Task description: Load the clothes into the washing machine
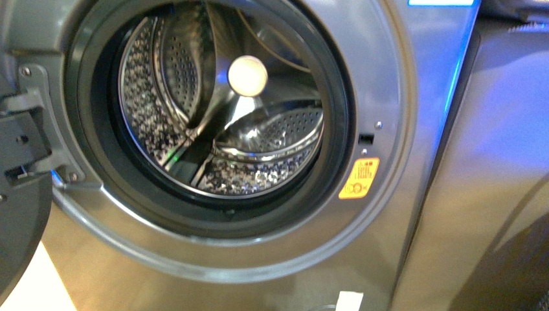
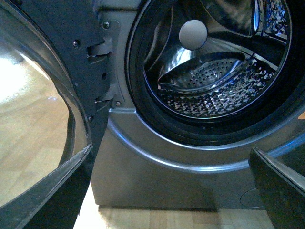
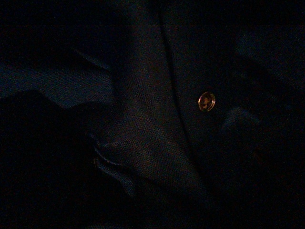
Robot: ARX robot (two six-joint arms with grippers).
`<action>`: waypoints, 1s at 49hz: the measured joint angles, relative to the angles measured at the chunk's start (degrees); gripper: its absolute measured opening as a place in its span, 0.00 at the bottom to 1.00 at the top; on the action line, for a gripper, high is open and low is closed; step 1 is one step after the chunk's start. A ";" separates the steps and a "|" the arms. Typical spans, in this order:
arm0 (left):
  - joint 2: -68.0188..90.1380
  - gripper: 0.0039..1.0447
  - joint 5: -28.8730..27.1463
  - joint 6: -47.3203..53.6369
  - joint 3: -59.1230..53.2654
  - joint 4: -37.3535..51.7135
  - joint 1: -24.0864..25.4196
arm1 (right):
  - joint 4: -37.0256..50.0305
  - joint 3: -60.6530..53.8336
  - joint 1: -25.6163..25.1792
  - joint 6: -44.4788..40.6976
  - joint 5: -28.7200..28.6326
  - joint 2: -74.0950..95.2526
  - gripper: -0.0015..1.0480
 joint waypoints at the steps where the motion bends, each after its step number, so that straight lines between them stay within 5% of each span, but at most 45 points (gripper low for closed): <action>1: 0.00 0.94 0.00 0.00 0.00 0.00 0.00 | -0.02 0.02 0.00 -0.15 -0.07 0.28 0.93; 49: 0.00 0.94 0.00 0.00 0.00 0.00 0.00 | 6.27 2.29 -1.81 -4.94 -0.15 8.63 0.93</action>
